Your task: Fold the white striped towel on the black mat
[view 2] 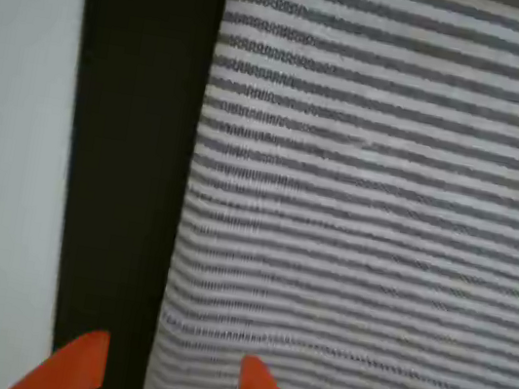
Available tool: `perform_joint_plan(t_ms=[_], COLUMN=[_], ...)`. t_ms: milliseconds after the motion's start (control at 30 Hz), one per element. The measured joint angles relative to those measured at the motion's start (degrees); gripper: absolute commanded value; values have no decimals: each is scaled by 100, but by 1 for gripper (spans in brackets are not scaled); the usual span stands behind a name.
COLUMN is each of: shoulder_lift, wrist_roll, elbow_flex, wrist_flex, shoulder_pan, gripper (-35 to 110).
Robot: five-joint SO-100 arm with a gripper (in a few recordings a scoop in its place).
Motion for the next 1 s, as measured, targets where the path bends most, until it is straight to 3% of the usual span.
perform_joint_plan(t_ms=[467,767,1000], shoulder_lift=[-712,-888,-773], wrist_roll=[105,105,176], elbow_flex=[-229,-369,-255], wrist_flex=[-325,-378,-264], shoulder_pan=[202,220,343], gripper=[15,0,0])
